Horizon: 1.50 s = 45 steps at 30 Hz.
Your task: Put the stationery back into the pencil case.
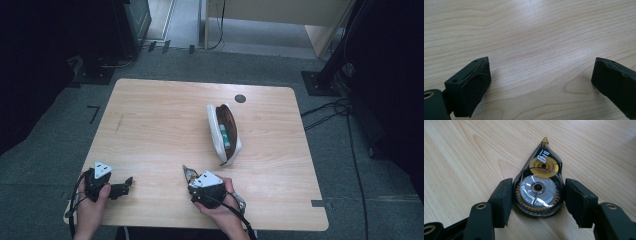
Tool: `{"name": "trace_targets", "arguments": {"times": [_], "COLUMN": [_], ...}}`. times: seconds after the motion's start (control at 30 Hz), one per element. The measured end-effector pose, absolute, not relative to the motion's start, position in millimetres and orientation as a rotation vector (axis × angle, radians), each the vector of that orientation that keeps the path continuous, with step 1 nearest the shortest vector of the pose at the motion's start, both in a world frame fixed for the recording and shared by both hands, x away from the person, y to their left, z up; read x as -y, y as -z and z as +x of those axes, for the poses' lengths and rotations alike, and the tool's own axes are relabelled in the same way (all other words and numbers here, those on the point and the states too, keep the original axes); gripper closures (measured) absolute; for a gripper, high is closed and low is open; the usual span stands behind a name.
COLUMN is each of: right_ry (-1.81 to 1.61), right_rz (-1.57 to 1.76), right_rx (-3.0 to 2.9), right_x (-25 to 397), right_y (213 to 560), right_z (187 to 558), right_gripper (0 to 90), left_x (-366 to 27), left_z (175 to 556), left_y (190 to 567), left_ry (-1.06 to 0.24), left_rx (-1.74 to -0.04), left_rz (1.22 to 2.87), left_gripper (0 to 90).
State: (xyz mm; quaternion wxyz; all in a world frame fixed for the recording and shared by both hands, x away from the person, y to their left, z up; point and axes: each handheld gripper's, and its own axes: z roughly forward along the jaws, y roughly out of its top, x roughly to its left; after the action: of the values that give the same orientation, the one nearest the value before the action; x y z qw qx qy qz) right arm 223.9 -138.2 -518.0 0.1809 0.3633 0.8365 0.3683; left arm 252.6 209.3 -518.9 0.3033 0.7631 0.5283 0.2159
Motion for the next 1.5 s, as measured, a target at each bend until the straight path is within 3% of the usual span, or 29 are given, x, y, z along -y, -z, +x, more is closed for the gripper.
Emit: {"name": "trace_targets", "arguments": {"times": [1.03,1.5], "right_ry": [-1.094,-1.106], "right_rz": [1.061,1.047], "right_rx": [-2.33,-2.333], "right_x": [185.8,187.5], "right_y": [518.0,517.0], "right_z": [215.5,224.5], "right_gripper": [39.0,31.7], "left_x": [-201.6,-162.5], "left_z": [246.0,242.9], "left_y": [516.3,508.4], "left_ry": [-0.6,-0.475], "left_rx": [-1.348,-1.2], "left_rz": [2.034,2.054], "left_gripper": [2.7,2.7]}}
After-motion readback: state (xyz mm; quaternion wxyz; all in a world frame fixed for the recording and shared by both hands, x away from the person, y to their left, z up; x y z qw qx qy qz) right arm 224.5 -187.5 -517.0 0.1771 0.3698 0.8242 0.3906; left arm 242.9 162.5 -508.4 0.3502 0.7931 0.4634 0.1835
